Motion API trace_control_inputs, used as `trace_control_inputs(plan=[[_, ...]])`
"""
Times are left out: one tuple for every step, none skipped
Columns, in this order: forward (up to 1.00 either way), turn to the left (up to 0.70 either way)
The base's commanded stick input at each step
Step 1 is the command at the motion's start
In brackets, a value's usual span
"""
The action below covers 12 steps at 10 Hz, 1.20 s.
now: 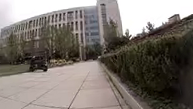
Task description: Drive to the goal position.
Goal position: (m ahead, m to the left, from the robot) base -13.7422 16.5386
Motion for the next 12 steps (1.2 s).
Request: trace_control_inputs(plan=[[0.0, 0.0], [0.0, 0.0], [0.0, 0.0], [0.0, 0.0], [0.0, 0.64], [0.0, 0.7], [0.0, 0.7], [0.0, 0.7], [0.0, 0.7], [0.0, 0.7], [0.0, 0.7], [0.0, 0.7]])
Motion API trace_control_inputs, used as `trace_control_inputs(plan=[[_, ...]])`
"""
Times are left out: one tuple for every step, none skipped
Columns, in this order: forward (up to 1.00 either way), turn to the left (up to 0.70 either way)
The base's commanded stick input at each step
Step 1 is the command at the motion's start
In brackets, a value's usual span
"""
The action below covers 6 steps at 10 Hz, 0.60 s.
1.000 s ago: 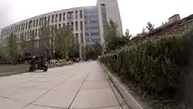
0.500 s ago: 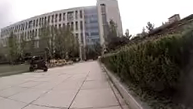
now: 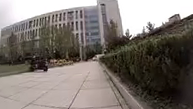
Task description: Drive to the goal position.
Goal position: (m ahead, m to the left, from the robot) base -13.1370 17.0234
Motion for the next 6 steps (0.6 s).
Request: trace_control_inputs(plan=[[0.0, 0.7], [0.0, 0.7], [0.0, 0.7], [0.0, 0.06], [0.0, 0.0], [0.0, 0.0]])
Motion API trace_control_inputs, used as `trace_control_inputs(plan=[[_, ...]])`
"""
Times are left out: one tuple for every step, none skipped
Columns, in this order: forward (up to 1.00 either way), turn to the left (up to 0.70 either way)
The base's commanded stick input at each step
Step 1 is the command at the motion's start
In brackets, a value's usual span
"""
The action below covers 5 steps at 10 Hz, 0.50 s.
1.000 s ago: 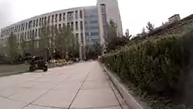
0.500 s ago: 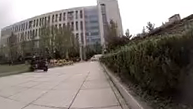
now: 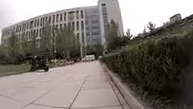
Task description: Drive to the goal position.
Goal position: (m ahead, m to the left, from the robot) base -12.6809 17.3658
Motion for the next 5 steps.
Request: trace_control_inputs(plan=[[0.0, 0.0], [0.0, 0.0], [0.0, 0.0], [0.0, 0.0], [0.0, 0.0]])
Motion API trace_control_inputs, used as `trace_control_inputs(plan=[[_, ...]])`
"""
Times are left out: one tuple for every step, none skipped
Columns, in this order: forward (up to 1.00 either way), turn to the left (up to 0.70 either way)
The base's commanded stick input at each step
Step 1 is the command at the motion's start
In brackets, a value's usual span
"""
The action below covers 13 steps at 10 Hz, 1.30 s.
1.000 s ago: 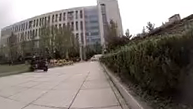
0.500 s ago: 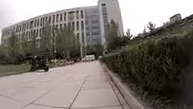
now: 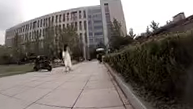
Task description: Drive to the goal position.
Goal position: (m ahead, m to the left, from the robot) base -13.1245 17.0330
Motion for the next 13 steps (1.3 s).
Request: trace_control_inputs(plan=[[0.0, 0.0], [0.0, 0.0], [0.0, 0.02], [0.0, 0.19], [0.0, 0.7], [0.0, 0.7], [0.0, 0.7], [0.0, 0.7], [0.0, 0.7], [0.0, 0.7], [0.0, 0.7], [0.0, 0.7], [0.0, 0.7]])
